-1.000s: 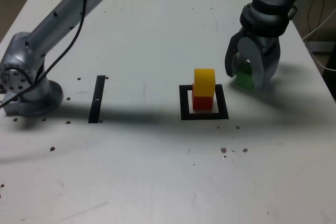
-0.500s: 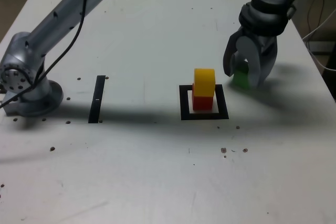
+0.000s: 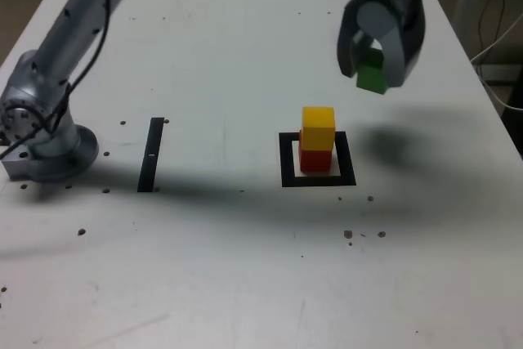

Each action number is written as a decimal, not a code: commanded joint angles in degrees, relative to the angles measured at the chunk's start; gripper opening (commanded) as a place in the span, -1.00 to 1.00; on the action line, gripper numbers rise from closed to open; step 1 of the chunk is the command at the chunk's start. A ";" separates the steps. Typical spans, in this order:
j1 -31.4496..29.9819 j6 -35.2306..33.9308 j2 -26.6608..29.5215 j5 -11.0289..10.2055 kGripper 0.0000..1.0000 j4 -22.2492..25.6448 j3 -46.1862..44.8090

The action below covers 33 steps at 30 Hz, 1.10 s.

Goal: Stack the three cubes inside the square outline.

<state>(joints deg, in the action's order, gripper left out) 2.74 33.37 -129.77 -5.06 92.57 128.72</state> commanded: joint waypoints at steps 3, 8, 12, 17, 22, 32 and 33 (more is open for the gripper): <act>-0.10 -3.84 3.47 1.63 -0.18 1.03 -3.31; -0.10 -8.06 7.37 2.81 -0.18 1.00 -7.82; -0.10 -11.87 10.05 3.72 -0.18 0.82 -11.76; -0.11 -15.88 12.48 4.60 -0.18 0.52 -15.42; -0.56 -18.73 13.48 5.32 -0.18 0.11 -17.17; -2.61 -23.25 13.45 6.83 -0.18 -0.65 -18.24; -2.72 -23.55 13.42 7.04 -0.18 -0.69 -18.43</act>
<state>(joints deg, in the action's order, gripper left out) 0.14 10.21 -116.51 1.73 91.47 110.59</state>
